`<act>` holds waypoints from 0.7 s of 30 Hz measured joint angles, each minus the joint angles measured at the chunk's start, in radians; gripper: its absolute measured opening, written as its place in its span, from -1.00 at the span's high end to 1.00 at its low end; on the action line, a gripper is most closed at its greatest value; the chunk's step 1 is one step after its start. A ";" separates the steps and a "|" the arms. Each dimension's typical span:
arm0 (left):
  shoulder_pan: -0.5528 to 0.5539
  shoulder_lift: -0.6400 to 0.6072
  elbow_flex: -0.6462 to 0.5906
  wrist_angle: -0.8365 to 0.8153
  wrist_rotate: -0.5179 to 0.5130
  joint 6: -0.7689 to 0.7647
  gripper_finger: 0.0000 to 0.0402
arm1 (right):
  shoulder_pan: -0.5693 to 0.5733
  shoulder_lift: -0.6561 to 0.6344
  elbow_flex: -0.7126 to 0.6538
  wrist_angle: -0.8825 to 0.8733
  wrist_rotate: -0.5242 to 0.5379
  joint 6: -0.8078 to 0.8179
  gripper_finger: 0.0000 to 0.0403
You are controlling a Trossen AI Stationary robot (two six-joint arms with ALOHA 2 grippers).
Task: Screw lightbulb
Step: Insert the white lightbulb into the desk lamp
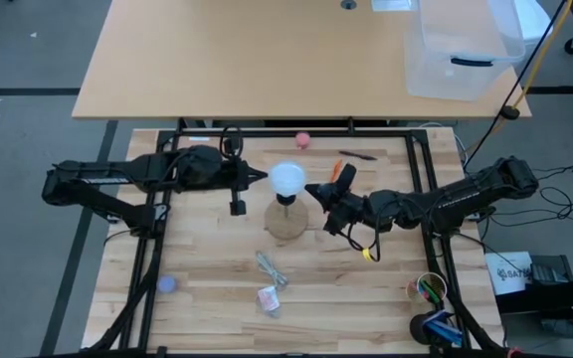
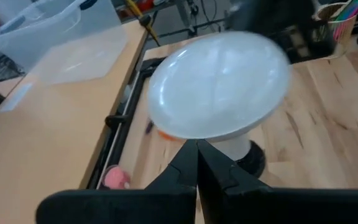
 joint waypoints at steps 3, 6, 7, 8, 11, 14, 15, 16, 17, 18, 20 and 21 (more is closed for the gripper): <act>0.010 0.000 0.000 -0.007 -0.030 -0.001 1.00 | 0.016 0.000 0.000 0.004 0.002 0.000 1.00; 0.010 -0.001 0.000 -0.035 -0.082 -0.001 1.00 | 0.031 0.000 0.000 0.002 0.010 0.006 1.00; 0.010 -0.005 0.000 -0.044 -0.091 -0.001 1.00 | 0.035 0.000 0.000 -0.001 0.014 0.007 1.00; 0.009 -0.010 0.000 -0.053 -0.095 -0.001 1.00 | 0.036 0.000 0.000 -0.006 0.024 0.007 1.00; -0.005 -0.036 0.000 -0.057 -0.097 -0.001 1.00 | 0.032 0.000 0.000 -0.046 0.065 0.033 1.00; -0.032 -0.057 0.000 -0.056 -0.096 0.002 1.00 | 0.009 0.000 -0.001 -0.069 0.068 0.047 1.00; -0.040 -0.060 0.000 -0.056 -0.090 0.007 1.00 | -0.002 -0.001 -0.001 -0.067 0.066 0.046 1.00; -0.048 -0.061 0.000 -0.053 -0.077 0.013 1.00 | -0.014 -0.001 -0.001 -0.064 0.064 0.046 1.00; -0.057 -0.062 0.000 -0.048 -0.061 0.014 1.00 | -0.028 -0.001 -0.001 -0.060 0.064 0.046 1.00; -0.064 -0.062 0.000 -0.045 -0.045 0.015 1.00 | -0.041 -0.001 -0.001 -0.057 0.064 0.046 1.00; -0.075 -0.055 0.000 -0.045 -0.017 0.019 1.00 | -0.066 -0.001 -0.001 -0.048 0.063 0.038 1.00; -0.079 -0.050 0.000 -0.043 -0.010 0.021 1.00 | -0.076 -0.001 -0.001 -0.040 0.060 0.031 1.00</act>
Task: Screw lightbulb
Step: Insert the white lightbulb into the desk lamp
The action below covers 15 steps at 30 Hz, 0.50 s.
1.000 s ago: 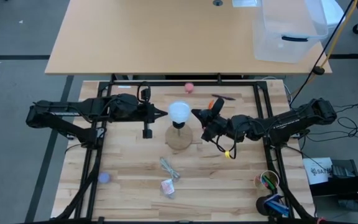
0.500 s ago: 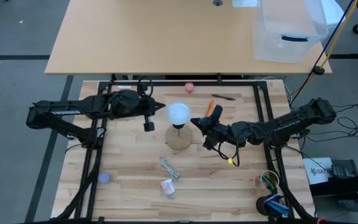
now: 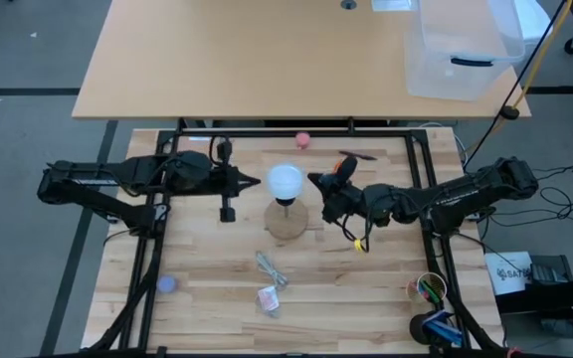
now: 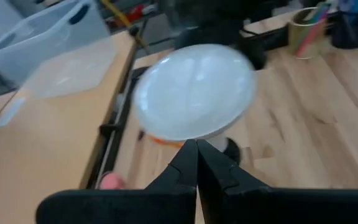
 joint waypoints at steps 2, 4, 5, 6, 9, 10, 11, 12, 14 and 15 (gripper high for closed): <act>-0.004 0.014 0.000 0.004 0.002 0.001 1.00 | -0.017 0.000 0.000 0.011 -0.019 -0.005 1.00; -0.004 0.023 0.000 0.009 0.003 0.001 1.00 | -0.029 0.000 0.000 0.021 -0.045 -0.008 1.00; -0.004 0.027 0.000 0.010 0.003 0.001 1.00 | -0.031 0.000 0.000 0.027 -0.057 -0.008 1.00; -0.004 0.031 0.000 0.016 0.003 0.001 1.00 | -0.034 0.000 0.000 0.032 -0.068 -0.011 1.00; -0.004 0.037 0.000 0.029 0.003 0.002 1.00 | -0.037 0.000 0.000 0.043 -0.086 -0.020 1.00; -0.003 0.037 0.000 0.029 0.003 0.002 1.00 | -0.037 0.000 0.000 0.049 -0.088 -0.025 1.00; -0.004 0.037 0.000 0.032 0.003 0.002 1.00 | -0.037 0.000 0.000 0.055 -0.089 -0.031 1.00; -0.003 0.037 0.000 0.032 0.003 0.002 1.00 | -0.037 0.000 0.000 0.062 -0.093 -0.037 1.00; 0.002 0.037 0.000 0.032 0.002 0.002 1.00 | -0.036 0.000 0.000 0.067 -0.110 -0.042 1.00; 0.005 0.037 0.000 0.031 0.002 0.000 1.00 | -0.034 0.000 0.000 0.066 -0.109 -0.042 1.00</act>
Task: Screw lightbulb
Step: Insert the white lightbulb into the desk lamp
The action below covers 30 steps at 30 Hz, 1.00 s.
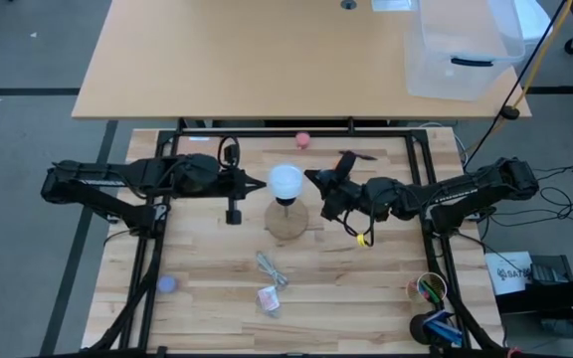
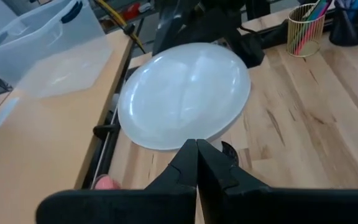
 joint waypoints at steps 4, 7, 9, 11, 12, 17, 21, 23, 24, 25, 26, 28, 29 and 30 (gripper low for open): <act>0.016 0.000 0.000 -0.003 -0.002 -0.004 1.00 | 0.014 0.000 0.000 -0.004 0.008 0.009 1.00; 0.032 0.000 0.000 -0.007 -0.005 -0.006 1.00 | 0.032 -0.001 0.000 -0.005 0.010 0.008 1.00; 0.044 0.000 0.000 -0.008 -0.006 -0.006 1.00 | 0.044 -0.001 0.000 -0.004 0.010 0.009 1.00; 0.058 0.008 0.000 -0.002 -0.010 -0.007 1.00 | 0.056 -0.001 0.000 -0.006 0.009 0.012 1.00; 0.065 0.012 0.000 0.000 -0.013 -0.008 1.00 | 0.061 -0.001 0.000 -0.006 0.008 0.015 1.00; 0.102 0.050 0.000 0.003 -0.011 -0.009 1.00 | 0.089 0.000 0.001 -0.019 0.001 0.032 1.00; 0.128 0.060 0.000 0.001 -0.039 -0.009 1.00 | 0.112 0.000 0.001 -0.036 0.007 0.056 1.00; 0.134 0.056 0.000 0.000 -0.061 -0.008 1.00 | 0.121 0.000 0.001 -0.048 0.014 0.075 1.00; 0.135 0.049 0.000 -0.003 -0.066 -0.005 1.00 | 0.125 0.000 0.001 -0.056 0.017 0.083 1.00; 0.134 0.042 0.000 -0.004 -0.068 -0.003 1.00 | 0.129 0.000 0.001 -0.066 0.025 0.086 1.00; 0.133 0.029 0.000 0.000 -0.068 -0.002 1.00 | 0.133 0.000 0.001 -0.076 0.039 0.088 1.00; 0.126 -0.001 0.000 0.001 -0.062 -0.002 1.00 | 0.132 0.000 0.001 -0.087 0.066 0.087 1.00; 0.120 -0.016 0.001 0.004 -0.054 -0.003 1.00 | 0.132 0.000 0.001 -0.087 0.082 0.087 1.00; 0.114 -0.030 0.001 0.002 -0.043 -0.003 1.00 | 0.127 0.000 0.001 -0.085 0.095 0.087 1.00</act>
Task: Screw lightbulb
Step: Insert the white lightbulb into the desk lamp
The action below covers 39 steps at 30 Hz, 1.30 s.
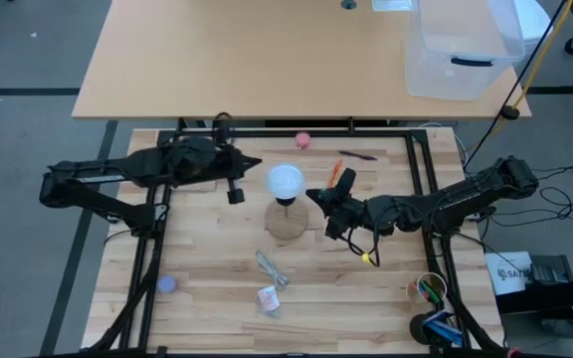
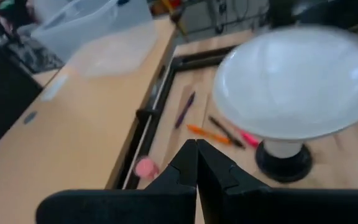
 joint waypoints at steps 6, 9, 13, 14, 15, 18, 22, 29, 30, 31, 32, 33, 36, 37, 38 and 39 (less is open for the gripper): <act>-0.065 -0.020 0.000 0.006 0.124 -0.001 1.00 | -0.057 0.000 0.000 0.025 0.015 -0.034 1.00; -0.096 -0.007 0.000 0.010 0.131 -0.003 1.00 | -0.086 0.000 0.000 0.046 0.013 -0.060 1.00; -0.117 0.016 0.000 0.016 0.129 -0.006 1.00 | -0.114 0.000 0.000 0.062 -0.054 -0.082 1.00; -0.118 0.020 0.000 0.017 0.126 -0.006 1.00 | -0.118 0.000 0.000 0.067 -0.070 -0.082 1.00; -0.118 0.026 0.000 0.018 0.123 -0.008 1.00 | -0.122 0.000 0.000 0.071 -0.072 -0.082 1.00; -0.114 0.039 0.000 0.022 0.117 -0.018 1.00 | -0.125 0.000 0.000 0.071 -0.074 -0.083 1.00; -0.098 0.044 0.000 0.020 0.074 -0.026 1.00 | -0.119 0.000 0.000 0.070 -0.082 -0.083 1.00; -0.063 0.044 0.000 0.002 0.053 -0.047 1.00 | -0.077 -0.001 0.000 0.067 -0.076 -0.080 1.00; -0.054 0.043 0.000 -0.002 0.049 -0.049 1.00 | -0.070 -0.001 0.000 0.067 -0.082 -0.076 1.00; -0.046 0.044 0.000 -0.002 0.048 -0.052 1.00 | -0.062 -0.001 0.000 0.067 -0.088 -0.071 1.00; -0.038 0.045 0.000 -0.002 0.046 -0.058 1.00 | -0.055 0.000 0.000 0.066 -0.094 -0.066 1.00; -0.030 0.046 0.000 -0.006 0.037 -0.069 1.00 | -0.046 0.000 0.000 0.062 -0.097 -0.058 1.00; -0.004 0.047 -0.001 -0.012 0.021 -0.097 1.00 | -0.022 0.001 0.000 0.048 -0.093 -0.034 1.00; 0.005 0.047 -0.001 -0.010 0.016 -0.097 1.00 | -0.013 0.001 0.000 0.046 -0.089 -0.023 1.00; 0.013 0.046 -0.001 -0.009 0.012 -0.098 1.00 | -0.004 0.001 0.000 0.040 -0.079 -0.011 1.00; 0.019 0.046 -0.001 -0.010 0.011 -0.099 1.00 | 0.004 0.001 0.000 0.033 -0.066 -0.002 1.00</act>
